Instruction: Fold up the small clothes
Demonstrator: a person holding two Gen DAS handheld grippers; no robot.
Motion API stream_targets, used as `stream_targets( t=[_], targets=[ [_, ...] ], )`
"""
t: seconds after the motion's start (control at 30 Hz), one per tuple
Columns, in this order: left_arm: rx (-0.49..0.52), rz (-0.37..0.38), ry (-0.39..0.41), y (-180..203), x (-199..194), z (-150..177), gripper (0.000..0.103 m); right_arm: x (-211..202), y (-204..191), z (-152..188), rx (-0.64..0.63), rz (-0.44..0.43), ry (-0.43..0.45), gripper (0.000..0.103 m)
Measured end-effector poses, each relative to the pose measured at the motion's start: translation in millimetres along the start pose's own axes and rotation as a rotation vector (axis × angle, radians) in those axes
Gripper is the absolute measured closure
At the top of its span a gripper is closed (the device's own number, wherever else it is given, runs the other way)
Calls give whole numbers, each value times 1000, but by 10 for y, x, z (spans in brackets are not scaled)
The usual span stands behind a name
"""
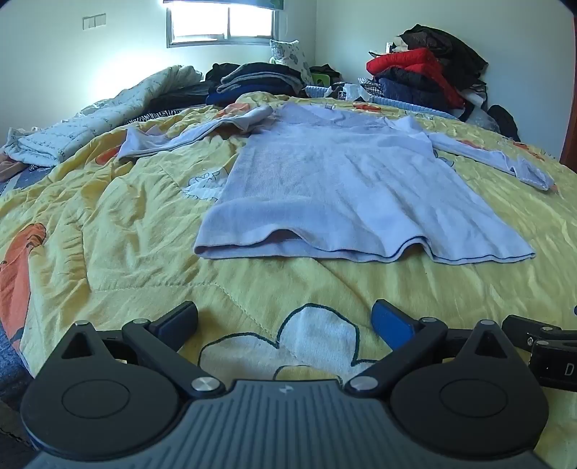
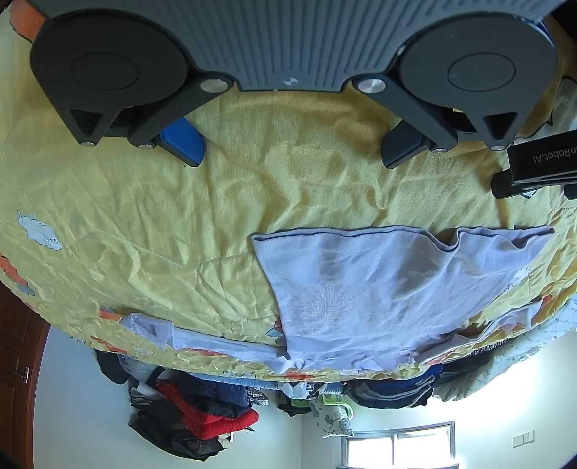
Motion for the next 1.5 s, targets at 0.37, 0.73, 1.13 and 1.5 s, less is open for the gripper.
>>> stream_targets(
  t=[0.37, 0.73, 1.13, 1.5],
  targets=[
    [-1, 1, 11, -1, 0, -4, 0, -2, 0, 6, 0, 0, 2, 0],
    [0, 7, 51, 8, -29, 21, 0, -4, 4, 59, -17, -9, 83, 0],
    [0, 7, 62, 12, -20, 27, 0, 7, -5, 74, -17, -8, 91, 0],
    [0, 7, 65, 12, -22, 35, 0, 8, -4, 76, -17, -9, 93, 0]
  ],
)
Point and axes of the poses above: each gripper's, at about its wrist camera, not at the fingertips, and x roughly the way its jaws point, y to its right, z to its underside, the point moved 1 cm from there along x, roughly the way its jaws point, and after that the axes turned 3 degrees about -z, right-handed, at the moved point
